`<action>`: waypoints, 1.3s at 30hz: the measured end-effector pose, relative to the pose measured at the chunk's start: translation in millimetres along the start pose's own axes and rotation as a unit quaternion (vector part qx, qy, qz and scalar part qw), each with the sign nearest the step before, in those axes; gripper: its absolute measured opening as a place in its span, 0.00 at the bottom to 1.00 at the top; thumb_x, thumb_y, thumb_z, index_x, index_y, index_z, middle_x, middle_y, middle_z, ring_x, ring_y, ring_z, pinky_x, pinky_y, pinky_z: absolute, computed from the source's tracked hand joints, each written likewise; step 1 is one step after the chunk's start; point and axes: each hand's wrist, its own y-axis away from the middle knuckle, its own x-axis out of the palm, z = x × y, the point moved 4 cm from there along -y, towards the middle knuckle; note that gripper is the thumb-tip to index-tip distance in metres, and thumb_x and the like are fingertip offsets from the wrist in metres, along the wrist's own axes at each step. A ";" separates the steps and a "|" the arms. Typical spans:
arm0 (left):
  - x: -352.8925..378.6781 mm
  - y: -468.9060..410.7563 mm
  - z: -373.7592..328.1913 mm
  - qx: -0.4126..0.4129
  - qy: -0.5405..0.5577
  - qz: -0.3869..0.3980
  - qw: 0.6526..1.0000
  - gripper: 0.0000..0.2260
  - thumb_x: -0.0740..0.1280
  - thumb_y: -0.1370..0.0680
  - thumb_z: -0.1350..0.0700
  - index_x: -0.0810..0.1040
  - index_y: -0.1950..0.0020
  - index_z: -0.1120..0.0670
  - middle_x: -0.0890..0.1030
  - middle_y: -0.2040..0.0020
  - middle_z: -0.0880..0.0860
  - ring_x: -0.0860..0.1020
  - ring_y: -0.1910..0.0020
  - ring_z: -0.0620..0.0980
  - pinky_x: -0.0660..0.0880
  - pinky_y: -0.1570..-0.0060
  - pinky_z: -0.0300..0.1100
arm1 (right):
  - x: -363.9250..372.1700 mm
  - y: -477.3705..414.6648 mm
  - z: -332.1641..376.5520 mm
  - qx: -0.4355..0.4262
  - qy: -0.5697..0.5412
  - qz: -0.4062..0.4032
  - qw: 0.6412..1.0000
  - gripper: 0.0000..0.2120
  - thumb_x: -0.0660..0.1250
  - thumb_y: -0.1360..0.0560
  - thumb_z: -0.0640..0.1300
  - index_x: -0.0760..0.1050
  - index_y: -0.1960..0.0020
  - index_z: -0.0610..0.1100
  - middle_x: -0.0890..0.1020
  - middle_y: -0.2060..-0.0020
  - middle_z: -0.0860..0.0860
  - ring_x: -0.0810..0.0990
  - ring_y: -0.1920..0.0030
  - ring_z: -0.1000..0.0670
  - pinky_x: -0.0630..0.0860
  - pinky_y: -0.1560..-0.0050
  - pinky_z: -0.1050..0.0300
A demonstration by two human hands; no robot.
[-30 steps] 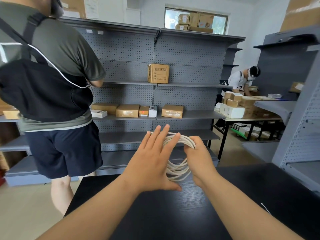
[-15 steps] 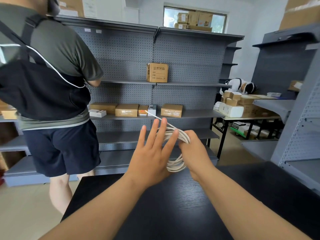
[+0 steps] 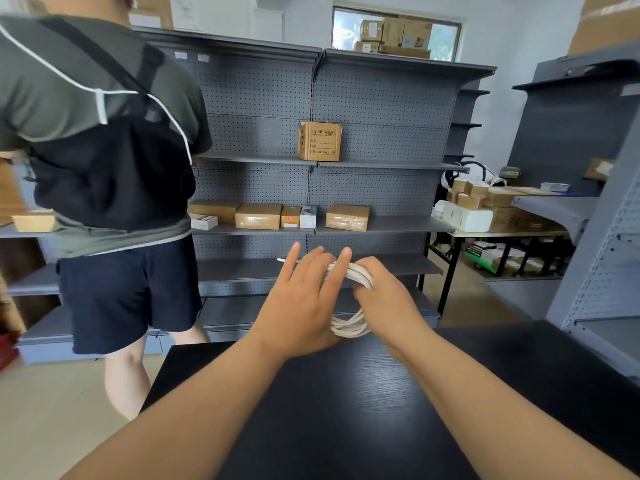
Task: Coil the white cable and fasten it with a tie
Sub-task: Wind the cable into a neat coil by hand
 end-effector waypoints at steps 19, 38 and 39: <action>0.3 -1.3 -11.3 -0.085 0.102 0.141 0.981 0.21 0.67 0.28 0.54 0.68 0.38 0.56 0.77 0.48 0.54 0.75 0.50 0.54 0.73 0.54 0.46 | -3.9 1.1 -29.3 0.054 -0.044 0.017 0.997 0.10 0.61 0.25 0.36 0.74 0.58 0.49 0.76 0.63 0.51 0.72 0.61 0.51 0.68 0.60 0.55; 47.3 2.9 -65.0 -0.070 0.105 0.447 0.885 0.07 0.66 0.29 0.58 0.75 0.52 0.58 0.77 0.56 0.56 0.74 0.62 0.54 0.71 0.64 0.43 | -4.7 25.7 -97.2 -0.002 0.391 0.232 0.891 0.52 0.77 0.38 0.58 0.51 0.24 0.48 0.61 0.27 0.53 0.63 0.28 0.50 0.65 0.33 0.53; 50.8 5.5 -71.2 -0.067 0.107 0.458 0.880 0.07 0.66 0.28 0.58 0.75 0.52 0.57 0.77 0.55 0.56 0.76 0.60 0.55 0.71 0.63 0.43 | -4.3 28.3 -104.9 0.020 0.366 0.245 0.897 0.51 0.77 0.39 0.58 0.52 0.25 0.49 0.62 0.27 0.54 0.65 0.29 0.50 0.66 0.34 0.54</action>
